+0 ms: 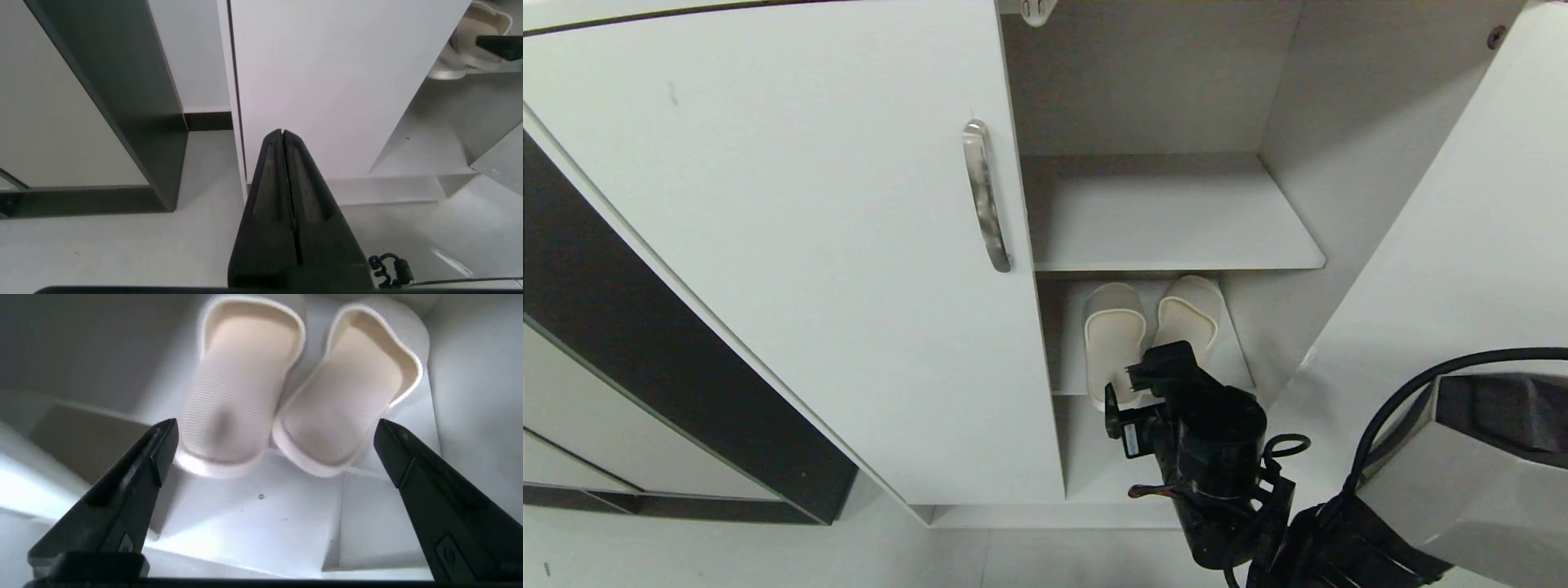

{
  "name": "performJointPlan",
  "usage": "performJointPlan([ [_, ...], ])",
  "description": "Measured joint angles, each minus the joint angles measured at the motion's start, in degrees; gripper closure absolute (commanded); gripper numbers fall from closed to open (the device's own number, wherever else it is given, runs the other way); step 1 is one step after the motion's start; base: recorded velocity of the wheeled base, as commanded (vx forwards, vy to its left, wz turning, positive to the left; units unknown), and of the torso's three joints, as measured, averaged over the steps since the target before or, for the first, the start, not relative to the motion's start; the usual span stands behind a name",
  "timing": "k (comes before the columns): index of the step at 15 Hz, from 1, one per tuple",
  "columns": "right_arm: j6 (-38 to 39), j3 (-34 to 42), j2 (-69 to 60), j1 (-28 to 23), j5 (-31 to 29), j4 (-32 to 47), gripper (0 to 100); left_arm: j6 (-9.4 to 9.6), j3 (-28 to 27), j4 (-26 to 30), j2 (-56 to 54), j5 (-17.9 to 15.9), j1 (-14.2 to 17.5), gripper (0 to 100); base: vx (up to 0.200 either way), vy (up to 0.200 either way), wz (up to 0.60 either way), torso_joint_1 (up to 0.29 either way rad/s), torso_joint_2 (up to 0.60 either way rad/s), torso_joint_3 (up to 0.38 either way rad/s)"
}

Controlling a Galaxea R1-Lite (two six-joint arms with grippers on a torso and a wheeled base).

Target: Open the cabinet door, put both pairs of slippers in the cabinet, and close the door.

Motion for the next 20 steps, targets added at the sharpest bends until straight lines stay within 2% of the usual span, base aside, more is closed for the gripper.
performJointPlan([
  [8,0.0,1.1,-1.4,0.9,0.0,0.0,0,0.02,0.0,0.0,0.0,0.0,0.0,100,-0.2,0.0,0.0,0.002,0.0,0.004],
  [20,0.0,2.0,-1.8,0.9,0.0,0.0,0,-0.09,0.0,0.0,0.0,0.0,0.0,100,0.0,0.0,0.0,0.001,0.0,0.023],
])
